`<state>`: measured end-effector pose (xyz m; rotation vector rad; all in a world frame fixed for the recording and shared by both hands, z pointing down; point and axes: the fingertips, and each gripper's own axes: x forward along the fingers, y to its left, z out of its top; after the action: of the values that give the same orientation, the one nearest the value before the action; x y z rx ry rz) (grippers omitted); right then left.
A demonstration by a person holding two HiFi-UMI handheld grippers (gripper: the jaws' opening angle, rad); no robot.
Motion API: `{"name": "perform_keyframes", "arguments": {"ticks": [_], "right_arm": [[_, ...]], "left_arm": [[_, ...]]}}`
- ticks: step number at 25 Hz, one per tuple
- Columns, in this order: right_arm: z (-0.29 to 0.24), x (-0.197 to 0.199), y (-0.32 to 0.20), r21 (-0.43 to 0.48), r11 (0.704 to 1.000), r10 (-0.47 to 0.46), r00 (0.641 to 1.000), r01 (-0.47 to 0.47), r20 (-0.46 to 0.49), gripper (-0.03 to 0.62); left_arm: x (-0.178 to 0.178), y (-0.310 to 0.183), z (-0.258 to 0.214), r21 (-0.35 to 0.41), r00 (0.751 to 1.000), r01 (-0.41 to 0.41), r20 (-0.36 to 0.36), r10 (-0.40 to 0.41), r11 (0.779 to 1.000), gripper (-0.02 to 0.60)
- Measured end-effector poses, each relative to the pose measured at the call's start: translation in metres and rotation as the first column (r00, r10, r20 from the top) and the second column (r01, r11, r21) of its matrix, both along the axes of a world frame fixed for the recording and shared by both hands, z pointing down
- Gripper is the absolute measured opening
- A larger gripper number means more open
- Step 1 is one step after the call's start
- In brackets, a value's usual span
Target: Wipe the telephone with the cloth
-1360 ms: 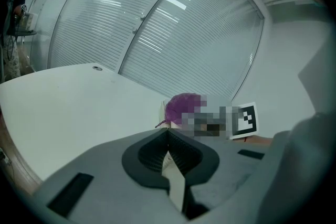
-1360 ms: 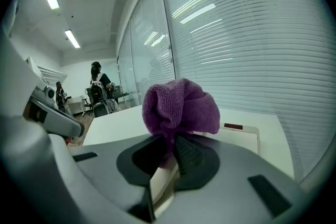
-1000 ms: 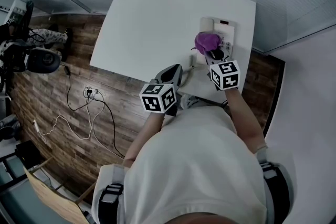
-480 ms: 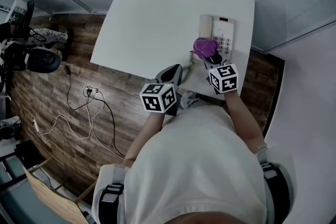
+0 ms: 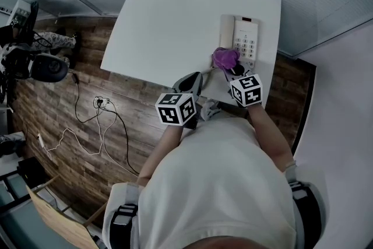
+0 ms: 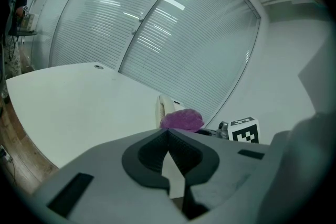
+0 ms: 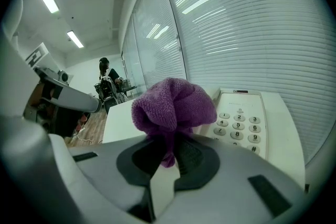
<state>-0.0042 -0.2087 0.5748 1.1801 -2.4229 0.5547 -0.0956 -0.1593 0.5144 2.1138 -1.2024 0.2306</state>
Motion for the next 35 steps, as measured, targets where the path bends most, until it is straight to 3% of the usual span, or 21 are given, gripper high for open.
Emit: {"name": "perform_keyframes", "arguments": {"ticks": [20, 35], "right_arm": [[0.002, -0.002, 0.018, -0.041, 0.999, -0.03, 1.0, 0.031, 0.009, 0.046], [-0.074, 0.039, -0.007, 0.079, 0.993, 0.085, 0.992, -0.092, 0.089, 0.046]], "left_arm": [[0.007, -0.008, -0.009, 0.025, 1.0, -0.005, 0.008, 0.005, 1.0, 0.021], [0.038, -0.066, -0.014, 0.051, 0.998, -0.037, 0.045, 0.035, 0.998, 0.021]]}}
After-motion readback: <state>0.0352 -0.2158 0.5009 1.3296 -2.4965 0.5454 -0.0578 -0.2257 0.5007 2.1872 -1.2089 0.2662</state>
